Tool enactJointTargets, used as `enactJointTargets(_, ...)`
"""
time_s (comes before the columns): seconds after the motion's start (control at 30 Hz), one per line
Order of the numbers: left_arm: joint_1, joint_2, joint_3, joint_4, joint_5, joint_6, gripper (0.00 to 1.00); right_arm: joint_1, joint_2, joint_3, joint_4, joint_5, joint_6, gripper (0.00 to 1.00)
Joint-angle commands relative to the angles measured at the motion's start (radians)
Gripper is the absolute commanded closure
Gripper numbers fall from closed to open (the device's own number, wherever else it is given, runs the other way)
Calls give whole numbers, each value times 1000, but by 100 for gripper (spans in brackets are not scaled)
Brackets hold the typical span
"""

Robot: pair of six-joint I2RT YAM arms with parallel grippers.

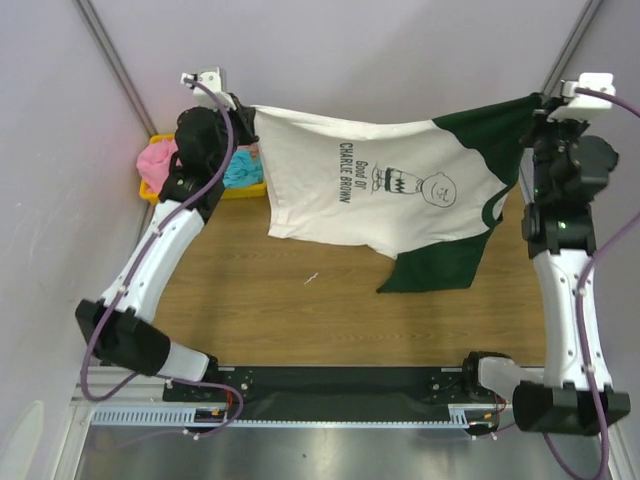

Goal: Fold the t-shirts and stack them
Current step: Flatten the tshirt out

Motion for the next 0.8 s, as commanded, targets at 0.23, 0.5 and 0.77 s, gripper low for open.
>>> enactJointTargets(0.23,-93,-391,-150,1,-73,25,100,-4,-389,37,-112,70,-32,100)
enactJointTargets(0.5,-157,-681,-186,-140,-99,8,100,-4,-549,117,-285,56,-3,100)
enactJointTargets(0.77,-165,-779,-43,-307,-122,17,100,-10,-560,319,-396,-17,20,100)
